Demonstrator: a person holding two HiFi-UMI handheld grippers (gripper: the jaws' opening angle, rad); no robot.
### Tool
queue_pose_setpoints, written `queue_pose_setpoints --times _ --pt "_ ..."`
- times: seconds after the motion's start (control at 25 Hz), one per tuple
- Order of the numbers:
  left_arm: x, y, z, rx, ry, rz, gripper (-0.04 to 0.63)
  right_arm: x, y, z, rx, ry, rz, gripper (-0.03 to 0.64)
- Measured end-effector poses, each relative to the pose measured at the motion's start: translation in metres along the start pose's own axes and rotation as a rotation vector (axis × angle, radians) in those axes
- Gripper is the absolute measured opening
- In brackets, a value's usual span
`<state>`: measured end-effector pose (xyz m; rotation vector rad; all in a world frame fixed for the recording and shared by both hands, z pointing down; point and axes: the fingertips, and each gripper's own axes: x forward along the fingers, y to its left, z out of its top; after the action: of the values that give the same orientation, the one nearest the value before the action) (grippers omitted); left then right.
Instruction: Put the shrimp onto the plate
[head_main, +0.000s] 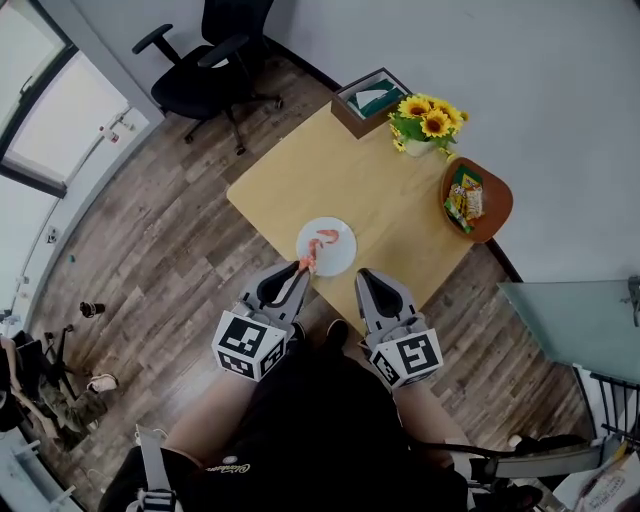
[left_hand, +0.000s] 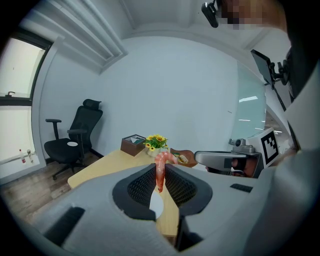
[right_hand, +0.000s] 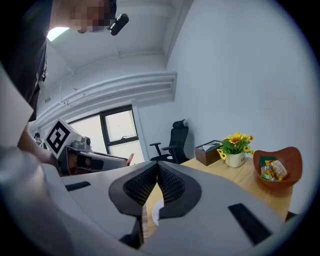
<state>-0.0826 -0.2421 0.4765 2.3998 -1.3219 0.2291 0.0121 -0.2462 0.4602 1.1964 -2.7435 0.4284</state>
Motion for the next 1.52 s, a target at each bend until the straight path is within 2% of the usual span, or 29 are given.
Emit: queue_pose_setpoints --times 0.44,0.8,1.12,1.52 --pt "0.011 -0.001 -0.024 -0.01 0.062 -0.012 0.06 -0.002 -0.004 -0.016 0.032 0.027 -0.015 0.004" --pt "0.037 0.002 -0.044 0.022 0.128 -0.028 0.06 -0.005 -0.006 -0.019 0.03 0.029 -0.025 0.003" --pt "0.08 0.004 -0.075 0.089 0.245 -0.039 0.058 -0.008 -0.012 -0.021 0.036 0.031 -0.041 0.003" --pt "0.111 0.013 -0.124 0.12 0.392 -0.022 0.058 -0.016 -0.02 -0.025 0.049 0.033 -0.072 0.003"
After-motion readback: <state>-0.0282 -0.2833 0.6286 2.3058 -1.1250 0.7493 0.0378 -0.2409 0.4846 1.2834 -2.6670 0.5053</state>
